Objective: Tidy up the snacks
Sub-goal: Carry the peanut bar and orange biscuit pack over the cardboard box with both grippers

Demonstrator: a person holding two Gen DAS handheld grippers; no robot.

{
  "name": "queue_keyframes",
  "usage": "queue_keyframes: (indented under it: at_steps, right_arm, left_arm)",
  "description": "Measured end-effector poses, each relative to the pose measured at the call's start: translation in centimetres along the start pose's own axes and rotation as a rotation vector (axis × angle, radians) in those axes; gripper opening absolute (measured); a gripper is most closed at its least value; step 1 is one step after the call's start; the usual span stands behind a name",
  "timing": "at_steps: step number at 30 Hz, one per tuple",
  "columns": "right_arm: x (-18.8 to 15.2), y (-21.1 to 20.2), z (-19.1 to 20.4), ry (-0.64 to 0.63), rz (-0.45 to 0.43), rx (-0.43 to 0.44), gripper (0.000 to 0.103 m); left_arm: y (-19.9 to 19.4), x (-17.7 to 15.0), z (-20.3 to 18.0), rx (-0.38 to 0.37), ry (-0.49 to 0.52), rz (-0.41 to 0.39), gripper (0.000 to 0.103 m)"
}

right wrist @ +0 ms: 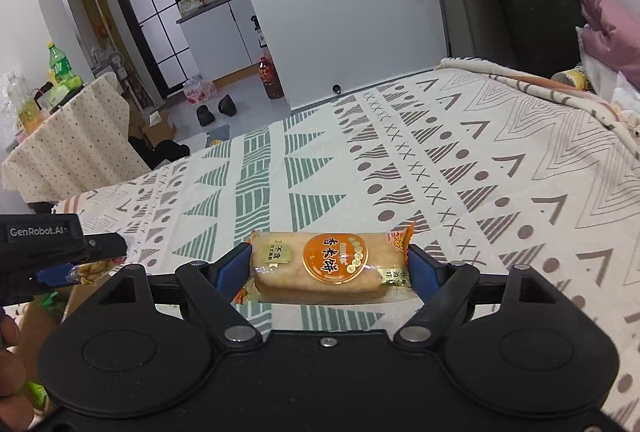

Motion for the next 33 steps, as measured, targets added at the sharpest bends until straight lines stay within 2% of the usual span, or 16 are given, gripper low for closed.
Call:
queue_keyframes:
  at_steps: [9, 18, 26, 33]
  right_arm:
    - [1.6, -3.0, 1.4, 0.002, -0.028, 0.01, 0.079]
    - [2.3, -5.5, 4.7, -0.021, -0.036, 0.054, 0.079]
    - [2.2, -7.0, 7.9, -0.055, -0.03, 0.099, 0.079]
    - [2.0, -7.5, 11.3, -0.074, -0.027, 0.152, 0.079]
  left_arm:
    - [-3.8, 0.6, 0.9, -0.005, 0.003, 0.006, 0.05]
    - [-7.4, 1.8, 3.1, -0.007, -0.022, -0.006, 0.05]
    - [-10.2, 3.5, 5.6, -0.007, -0.043, -0.035, 0.05]
    - [-11.8, 4.9, 9.2, 0.023, -0.068, -0.05, 0.05]
Point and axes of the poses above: each gripper's, at about its wrist camera, not at the fingertips, and y roughly the way its jaws point, z to its left, x to its top, the point moved 7 cm from there along y, roughly the way its jaws point, and after that the axes turned 11 degrees about -z, right-handed, at the moved point
